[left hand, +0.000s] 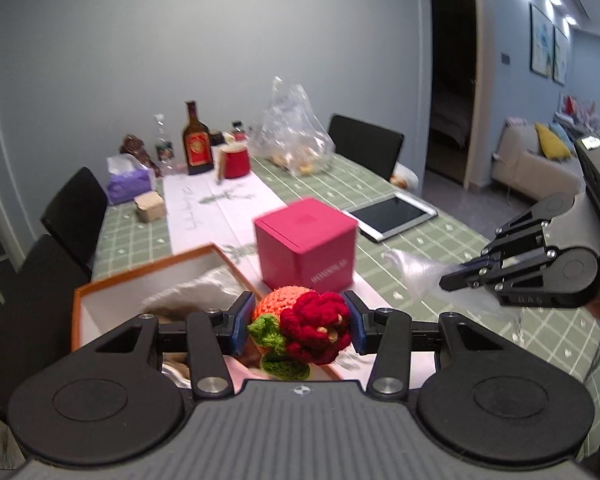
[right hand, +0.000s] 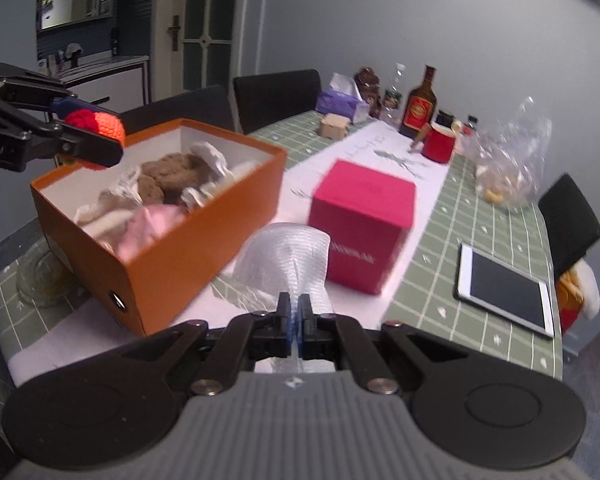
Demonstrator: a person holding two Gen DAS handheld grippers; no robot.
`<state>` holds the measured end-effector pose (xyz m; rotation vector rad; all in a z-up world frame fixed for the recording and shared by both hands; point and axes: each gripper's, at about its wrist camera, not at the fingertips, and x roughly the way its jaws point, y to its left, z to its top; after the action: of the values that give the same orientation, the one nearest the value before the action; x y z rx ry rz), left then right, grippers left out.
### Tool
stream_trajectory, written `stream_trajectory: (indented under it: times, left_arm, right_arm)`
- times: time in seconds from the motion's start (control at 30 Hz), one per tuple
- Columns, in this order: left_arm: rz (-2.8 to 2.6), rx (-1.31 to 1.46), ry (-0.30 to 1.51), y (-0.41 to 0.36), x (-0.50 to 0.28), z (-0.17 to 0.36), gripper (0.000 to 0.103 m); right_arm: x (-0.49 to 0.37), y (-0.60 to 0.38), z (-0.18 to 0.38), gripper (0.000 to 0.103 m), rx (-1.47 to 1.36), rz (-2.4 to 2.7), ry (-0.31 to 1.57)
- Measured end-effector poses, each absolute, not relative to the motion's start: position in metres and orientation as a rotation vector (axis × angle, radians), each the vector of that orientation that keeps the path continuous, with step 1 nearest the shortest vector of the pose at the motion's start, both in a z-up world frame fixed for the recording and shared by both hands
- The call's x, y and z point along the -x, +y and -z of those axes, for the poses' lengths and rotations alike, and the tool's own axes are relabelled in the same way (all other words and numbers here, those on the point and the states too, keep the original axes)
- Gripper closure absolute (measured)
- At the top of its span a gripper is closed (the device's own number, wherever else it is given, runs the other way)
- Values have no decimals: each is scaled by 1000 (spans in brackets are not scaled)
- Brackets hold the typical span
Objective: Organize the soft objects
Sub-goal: 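Carry the strawberry and mesh bag over the orange box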
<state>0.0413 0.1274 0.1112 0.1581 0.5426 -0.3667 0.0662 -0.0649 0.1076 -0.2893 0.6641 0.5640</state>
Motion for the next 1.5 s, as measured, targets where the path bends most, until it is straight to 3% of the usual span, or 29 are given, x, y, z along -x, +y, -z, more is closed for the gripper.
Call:
stream_trajectory:
  times: [0.33, 0.7, 1.5]
  left_arm:
    - [247, -56, 499, 188, -54, -118, 49]
    - [186, -21, 533, 215, -57, -107, 49]
    - [176, -129, 723, 207, -70, -63, 49]
  right_arm:
    - [-79, 29, -158, 103, 331, -652, 578]
    - [-97, 106, -169, 103, 280, -669, 559]
    - [-115, 137, -104, 103, 258, -637, 731]
